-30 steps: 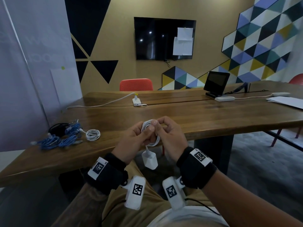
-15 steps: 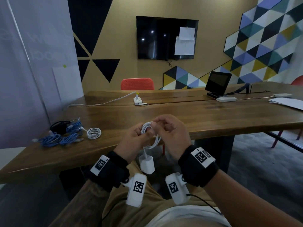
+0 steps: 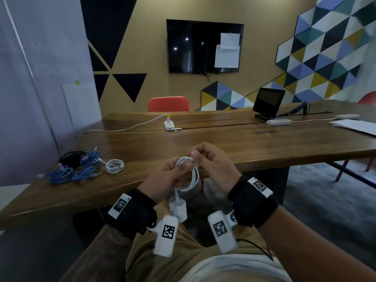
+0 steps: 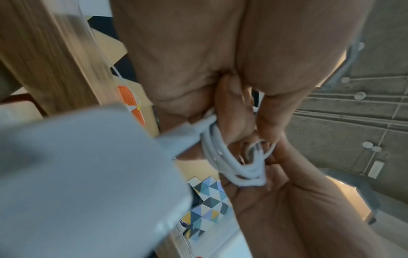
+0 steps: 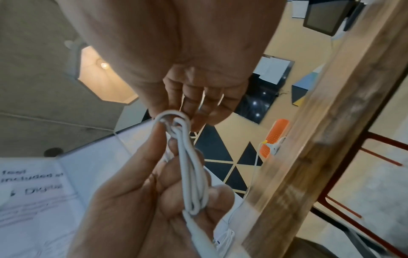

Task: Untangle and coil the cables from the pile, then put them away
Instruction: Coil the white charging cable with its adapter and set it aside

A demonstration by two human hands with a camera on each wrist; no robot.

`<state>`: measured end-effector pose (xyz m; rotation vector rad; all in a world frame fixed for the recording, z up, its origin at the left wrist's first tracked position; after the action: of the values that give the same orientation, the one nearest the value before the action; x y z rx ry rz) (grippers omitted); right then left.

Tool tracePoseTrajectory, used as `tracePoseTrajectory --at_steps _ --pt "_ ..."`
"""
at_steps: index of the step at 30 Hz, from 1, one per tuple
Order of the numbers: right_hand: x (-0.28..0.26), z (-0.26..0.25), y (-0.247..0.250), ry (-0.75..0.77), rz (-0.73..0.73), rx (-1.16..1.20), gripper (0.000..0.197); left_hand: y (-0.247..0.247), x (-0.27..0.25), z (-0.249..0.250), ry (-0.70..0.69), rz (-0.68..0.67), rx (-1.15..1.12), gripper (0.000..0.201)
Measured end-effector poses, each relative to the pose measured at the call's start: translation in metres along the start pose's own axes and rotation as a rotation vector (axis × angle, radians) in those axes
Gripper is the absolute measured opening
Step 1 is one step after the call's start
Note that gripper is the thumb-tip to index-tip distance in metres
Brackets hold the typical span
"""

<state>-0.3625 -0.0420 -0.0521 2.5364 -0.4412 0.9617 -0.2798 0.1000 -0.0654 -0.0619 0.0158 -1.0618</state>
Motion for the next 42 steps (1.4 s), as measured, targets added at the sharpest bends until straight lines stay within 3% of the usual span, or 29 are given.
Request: tracePoseTrajectory --at_steps 4,7,10,13,15,20,22,23,26,28,31,34,37,42 --pt "0.017 -0.012 0.014 0.006 0.164 -0.043 0.013 0.001 0.006 -0.011 0.045 -0.012 0.043 0.026" --pt "0.032 -0.016 0.025 0.074 0.273 -0.038 0.014 0.002 0.014 -0.015 -0.014 0.055 0.117 0.025" --pt "0.041 -0.007 0.018 0.026 0.270 0.020 0.013 0.008 0.018 -0.017 -0.048 0.112 0.088 0.024" --pt "0.050 0.007 0.011 -0.106 0.158 0.149 0.010 0.024 0.021 -0.023 -0.073 0.236 -0.041 0.026" --pt "0.052 0.018 0.007 -0.199 0.028 0.155 0.024 0.032 0.027 -0.017 -0.081 0.347 -0.207 0.027" --pt "0.035 0.053 -0.023 -0.329 -0.395 -0.059 0.064 0.064 0.055 0.005 -0.108 0.511 -0.625 0.030" --pt "0.034 0.069 -0.035 -0.310 -0.444 -0.160 0.069 0.075 0.063 0.008 -0.103 0.541 -0.731 0.032" --pt "0.035 0.073 -0.038 -0.287 -0.421 -0.202 0.060 0.079 0.067 0.009 -0.094 0.556 -0.749 0.033" --pt "0.046 0.081 -0.039 -0.188 -0.244 -0.196 0.036 0.092 0.075 0.014 -0.057 0.658 -0.686 0.030" --pt "0.059 0.085 -0.035 -0.146 -0.126 -0.076 0.030 0.101 0.081 0.014 0.020 0.709 -0.542 0.021" --pt "0.085 0.093 -0.034 -0.184 -0.062 0.060 0.031 0.104 0.090 0.008 0.133 0.699 -0.259 0.016" --pt "0.108 0.104 -0.040 -0.212 -0.163 0.093 0.042 0.102 0.097 0.009 0.196 0.698 -0.045 0.016" --pt "0.127 0.115 -0.046 -0.268 -0.290 0.097 0.048 0.114 0.100 0.007 0.233 0.718 -0.059 0.015" --pt "0.164 0.131 -0.061 -0.277 -0.335 0.131 0.030 0.137 0.100 0.010 0.212 0.839 -0.144 0.013"
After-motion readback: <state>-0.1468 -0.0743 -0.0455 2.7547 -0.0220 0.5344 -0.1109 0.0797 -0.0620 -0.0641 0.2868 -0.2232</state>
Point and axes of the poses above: each hand's wrist, its own x-axis towards the middle knuckle, its own y-axis out of the back of the hand, z = x × y, the point moved 1 cm from there along x, towards the middle knuckle, and after that the axes turned 15 degrees about y, right-handed, at the moved point
